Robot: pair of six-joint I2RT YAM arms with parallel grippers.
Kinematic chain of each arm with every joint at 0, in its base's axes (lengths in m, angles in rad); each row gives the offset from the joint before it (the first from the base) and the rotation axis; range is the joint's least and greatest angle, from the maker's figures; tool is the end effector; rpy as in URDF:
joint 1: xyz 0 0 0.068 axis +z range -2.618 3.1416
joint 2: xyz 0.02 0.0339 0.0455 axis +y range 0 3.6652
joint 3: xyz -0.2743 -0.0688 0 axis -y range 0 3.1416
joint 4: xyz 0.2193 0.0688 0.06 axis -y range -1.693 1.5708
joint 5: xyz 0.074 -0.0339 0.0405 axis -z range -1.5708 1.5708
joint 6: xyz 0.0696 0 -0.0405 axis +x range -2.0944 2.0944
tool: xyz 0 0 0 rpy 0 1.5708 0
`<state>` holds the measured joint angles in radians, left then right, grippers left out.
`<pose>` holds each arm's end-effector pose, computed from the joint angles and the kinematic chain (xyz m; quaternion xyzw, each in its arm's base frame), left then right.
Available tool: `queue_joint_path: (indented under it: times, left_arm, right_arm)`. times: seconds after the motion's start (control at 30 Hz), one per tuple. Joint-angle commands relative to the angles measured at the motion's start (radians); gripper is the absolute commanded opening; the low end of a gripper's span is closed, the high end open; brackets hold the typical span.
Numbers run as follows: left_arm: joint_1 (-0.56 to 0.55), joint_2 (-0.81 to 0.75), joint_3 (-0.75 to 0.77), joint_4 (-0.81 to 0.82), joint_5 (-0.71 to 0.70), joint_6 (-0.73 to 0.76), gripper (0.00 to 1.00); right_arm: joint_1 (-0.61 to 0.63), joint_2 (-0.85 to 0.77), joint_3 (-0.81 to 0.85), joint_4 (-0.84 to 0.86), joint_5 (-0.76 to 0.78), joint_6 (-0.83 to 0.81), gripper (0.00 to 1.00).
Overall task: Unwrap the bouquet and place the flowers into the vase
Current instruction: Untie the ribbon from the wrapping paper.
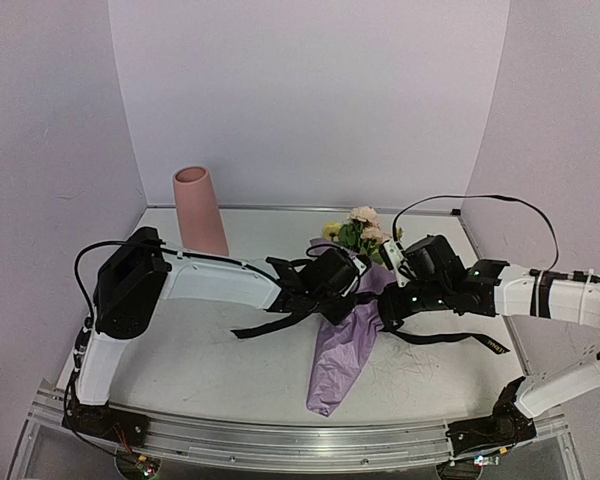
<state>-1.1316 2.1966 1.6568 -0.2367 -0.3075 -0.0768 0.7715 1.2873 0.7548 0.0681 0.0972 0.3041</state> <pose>0.2316 -0.4434 0.1762 0.4075 0.8173 -0.1009 0.3948 0.2132 0.1979 0.2530 -0.1720 0.8327 0.2333 0.4719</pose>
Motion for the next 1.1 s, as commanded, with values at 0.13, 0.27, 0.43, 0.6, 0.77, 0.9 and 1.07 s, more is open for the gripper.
queue_joint_path:
  times: [0.13,0.27,0.43,0.6,0.77,0.9,1.07]
  left_arm:
    - [-0.002,0.028,0.073,0.007,-0.248,-0.064,0.12]
    - [-0.002,0.009,0.048,0.007,-0.314,-0.122,0.09]
    - [-0.002,-0.020,0.006,0.007,-0.315,-0.180,0.08]
    - [-0.002,-0.060,-0.045,0.010,-0.285,-0.233,0.10]
    - [-0.002,-0.061,-0.043,0.011,-0.222,-0.217,0.11]
    - [-0.002,-0.070,-0.045,0.011,-0.203,-0.231,0.12]
    - [-0.002,-0.083,-0.058,0.015,-0.187,-0.249,0.12]
  right_arm:
    - [0.006,-0.003,-0.042,0.004,-0.029,0.045,0.08]
    - [0.006,0.003,-0.068,-0.003,-0.003,0.050,0.08]
    - [0.006,-0.005,-0.093,-0.024,0.023,0.065,0.07]
    - [0.006,-0.055,-0.108,-0.026,0.061,0.077,0.18]
    - [0.006,-0.070,-0.072,-0.023,0.080,0.017,0.53]
    - [0.006,-0.024,-0.006,-0.025,0.098,-0.049,0.55]
    - [0.005,0.063,0.061,-0.021,0.102,-0.091,0.62]
